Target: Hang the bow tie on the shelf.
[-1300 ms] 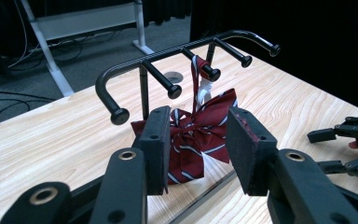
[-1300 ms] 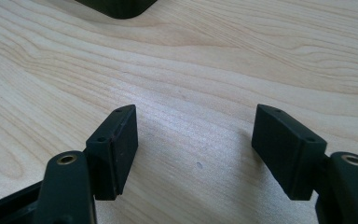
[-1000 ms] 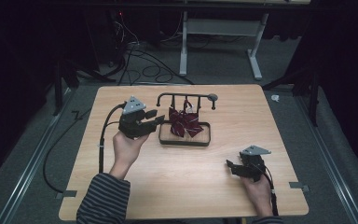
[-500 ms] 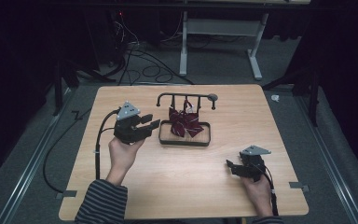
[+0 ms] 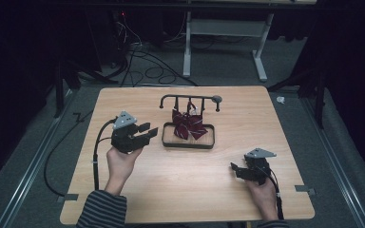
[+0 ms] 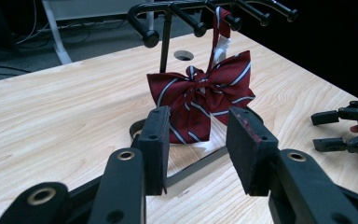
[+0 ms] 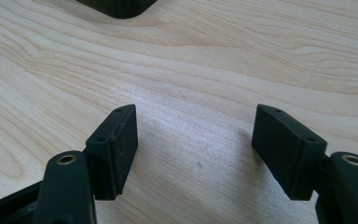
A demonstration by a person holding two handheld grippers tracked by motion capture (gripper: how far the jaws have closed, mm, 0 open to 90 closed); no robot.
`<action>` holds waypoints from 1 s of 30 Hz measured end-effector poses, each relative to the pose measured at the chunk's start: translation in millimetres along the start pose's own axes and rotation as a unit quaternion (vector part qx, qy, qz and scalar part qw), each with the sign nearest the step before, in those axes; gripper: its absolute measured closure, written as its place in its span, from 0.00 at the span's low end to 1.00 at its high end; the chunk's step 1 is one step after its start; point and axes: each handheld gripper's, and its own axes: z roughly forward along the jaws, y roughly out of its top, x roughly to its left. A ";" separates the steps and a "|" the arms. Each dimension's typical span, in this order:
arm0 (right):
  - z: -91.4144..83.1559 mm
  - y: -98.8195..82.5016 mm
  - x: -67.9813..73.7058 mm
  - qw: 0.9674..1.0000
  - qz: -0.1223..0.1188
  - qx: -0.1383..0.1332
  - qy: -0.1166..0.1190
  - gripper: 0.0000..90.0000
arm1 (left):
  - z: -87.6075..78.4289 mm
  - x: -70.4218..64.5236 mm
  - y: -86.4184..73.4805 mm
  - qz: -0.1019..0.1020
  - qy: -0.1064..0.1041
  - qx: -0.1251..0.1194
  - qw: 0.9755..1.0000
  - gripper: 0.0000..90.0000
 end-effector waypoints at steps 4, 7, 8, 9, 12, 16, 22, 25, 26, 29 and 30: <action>0.0 0.0 0.0 1.000 0.000 0.000 0.000 0.36 | -3.0 1.2 -3.7 -0.006 0.001 -0.003 1.000 0.67; 0.0 0.0 0.0 1.000 0.000 0.000 0.000 0.36 | -4.0 1.1 -6.2 -0.005 0.005 0.000 1.000 0.67; 0.0 0.0 0.0 1.000 0.000 0.000 0.000 0.36 | -4.5 0.5 -6.9 -0.002 0.009 0.003 1.000 0.66; 0.0 0.0 0.0 1.000 0.000 0.000 0.000 0.36 | -5.0 -0.2 -8.0 0.000 0.012 0.003 1.000 0.66; 0.0 0.0 0.1 1.000 0.000 0.000 0.000 0.36 | -6.5 0.2 -10.7 -0.002 0.012 0.006 1.000 0.66; 0.0 0.0 0.1 1.000 0.000 0.000 0.000 0.36 | -7.0 2.3 -15.5 -0.012 0.012 0.004 1.000 0.66; -0.1 0.0 0.1 1.000 -0.001 0.001 0.001 0.36 | -8.5 3.4 -21.7 -0.017 0.012 0.009 1.000 0.66; 0.0 0.0 0.1 1.000 -0.001 0.000 0.000 0.36 | -10.4 4.6 -25.1 -0.021 0.015 0.009 1.000 0.66; -0.1 0.0 0.1 1.000 -0.001 0.001 0.001 0.36 | -10.9 5.0 -26.8 -0.022 0.015 0.009 1.000 0.66; -0.1 0.0 0.1 1.000 -0.001 0.001 0.000 0.36 | -11.6 6.0 -33.3 -0.029 0.017 0.010 0.999 0.66; -0.1 0.0 0.1 1.000 -0.001 0.001 0.000 0.36 | -11.6 6.3 -35.1 -0.030 0.017 0.011 0.999 0.66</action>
